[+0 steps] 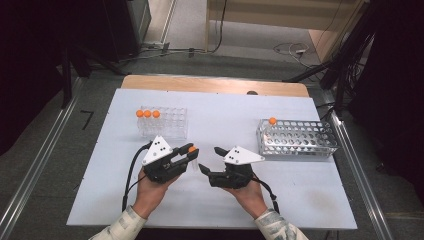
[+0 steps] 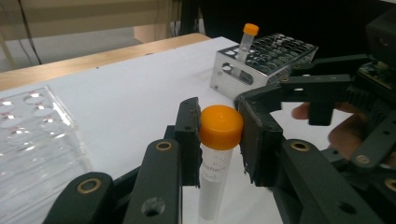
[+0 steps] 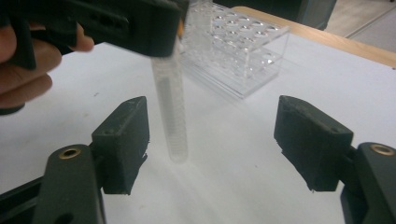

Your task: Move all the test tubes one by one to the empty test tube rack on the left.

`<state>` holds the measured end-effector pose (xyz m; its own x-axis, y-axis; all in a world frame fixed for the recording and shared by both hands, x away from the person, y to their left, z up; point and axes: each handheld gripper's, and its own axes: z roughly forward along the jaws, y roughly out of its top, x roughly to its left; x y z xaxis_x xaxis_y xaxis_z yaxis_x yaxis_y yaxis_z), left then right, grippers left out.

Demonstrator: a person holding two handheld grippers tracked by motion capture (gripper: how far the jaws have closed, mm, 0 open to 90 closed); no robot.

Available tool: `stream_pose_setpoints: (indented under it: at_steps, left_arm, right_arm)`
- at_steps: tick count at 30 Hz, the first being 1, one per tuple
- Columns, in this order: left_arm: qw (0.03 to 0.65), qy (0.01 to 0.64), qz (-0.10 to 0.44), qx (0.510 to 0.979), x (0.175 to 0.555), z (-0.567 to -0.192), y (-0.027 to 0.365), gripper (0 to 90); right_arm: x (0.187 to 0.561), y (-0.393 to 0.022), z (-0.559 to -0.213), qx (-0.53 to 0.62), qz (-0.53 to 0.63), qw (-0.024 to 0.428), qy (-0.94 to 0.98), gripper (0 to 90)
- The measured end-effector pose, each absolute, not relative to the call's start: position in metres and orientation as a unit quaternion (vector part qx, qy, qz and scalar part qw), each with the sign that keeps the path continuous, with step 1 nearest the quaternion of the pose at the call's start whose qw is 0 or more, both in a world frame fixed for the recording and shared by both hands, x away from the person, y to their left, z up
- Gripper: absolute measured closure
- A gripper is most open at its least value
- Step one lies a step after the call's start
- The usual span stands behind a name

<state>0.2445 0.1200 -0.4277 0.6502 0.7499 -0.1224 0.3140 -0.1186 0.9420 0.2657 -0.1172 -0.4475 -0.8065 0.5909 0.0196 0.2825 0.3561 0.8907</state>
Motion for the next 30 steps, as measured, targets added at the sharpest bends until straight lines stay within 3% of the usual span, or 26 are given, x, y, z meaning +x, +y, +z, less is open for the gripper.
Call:
stream_pose_setpoints:
  at_steps: [20,30]
  left_arm:
    - [0.547,0.412,0.231,0.691,0.275,-0.409,0.150,70.8]
    - [0.537,0.447,0.251,0.670,0.300,-0.402,0.168,70.9]
  right_arm:
    - [0.267,-0.176,-0.445,0.316,0.484,0.184,0.795,22.9]
    - [0.269,-0.179,-0.448,0.321,0.480,0.188,0.794,23.1]
